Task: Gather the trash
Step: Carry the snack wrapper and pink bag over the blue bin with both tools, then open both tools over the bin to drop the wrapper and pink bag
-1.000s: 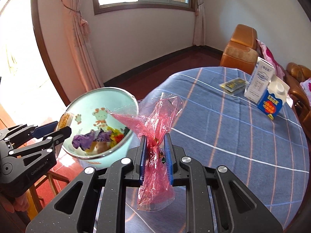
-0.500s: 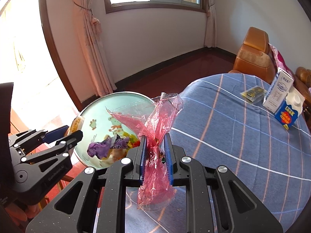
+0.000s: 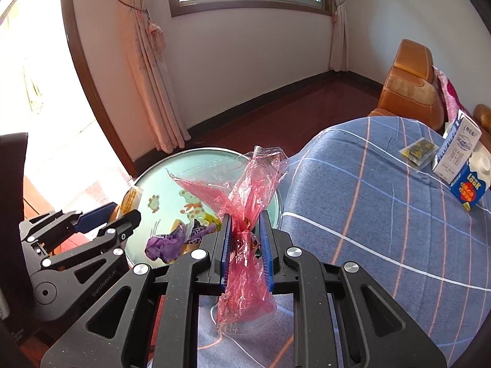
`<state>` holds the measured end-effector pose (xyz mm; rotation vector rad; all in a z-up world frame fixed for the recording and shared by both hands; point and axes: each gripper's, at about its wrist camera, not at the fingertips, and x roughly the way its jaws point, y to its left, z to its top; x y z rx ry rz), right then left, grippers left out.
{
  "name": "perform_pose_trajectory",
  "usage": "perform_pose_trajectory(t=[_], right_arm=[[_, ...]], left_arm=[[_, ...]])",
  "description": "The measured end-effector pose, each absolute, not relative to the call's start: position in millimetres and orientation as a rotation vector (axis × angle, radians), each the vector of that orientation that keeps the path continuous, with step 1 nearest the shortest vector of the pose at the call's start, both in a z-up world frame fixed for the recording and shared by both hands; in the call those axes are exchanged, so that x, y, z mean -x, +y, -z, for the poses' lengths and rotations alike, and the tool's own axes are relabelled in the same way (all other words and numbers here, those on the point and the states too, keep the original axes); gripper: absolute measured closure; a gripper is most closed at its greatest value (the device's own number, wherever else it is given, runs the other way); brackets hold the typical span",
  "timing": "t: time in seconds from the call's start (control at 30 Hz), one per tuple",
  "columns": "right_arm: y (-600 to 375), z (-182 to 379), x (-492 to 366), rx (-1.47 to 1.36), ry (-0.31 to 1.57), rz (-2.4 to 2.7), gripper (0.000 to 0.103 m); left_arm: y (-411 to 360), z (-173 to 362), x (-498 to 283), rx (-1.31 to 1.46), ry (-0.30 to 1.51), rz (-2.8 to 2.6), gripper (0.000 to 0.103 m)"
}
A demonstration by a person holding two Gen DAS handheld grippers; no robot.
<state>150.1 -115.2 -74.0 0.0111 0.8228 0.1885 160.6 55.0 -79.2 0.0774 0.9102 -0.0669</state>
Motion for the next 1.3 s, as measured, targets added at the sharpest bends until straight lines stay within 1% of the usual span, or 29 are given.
perform_pose_trajectory(t=[0.83,1.3], right_arm=[[-105,103,-190,-0.025,0.897,-0.194,0.084],[-102,115,-214,-0.033,0.939,-0.196,0.084]], left_arm=[[63,101,-204,-0.024,0.968,0.057,0.074],[54,116,-233,-0.021,1.015,0.081,0.074]])
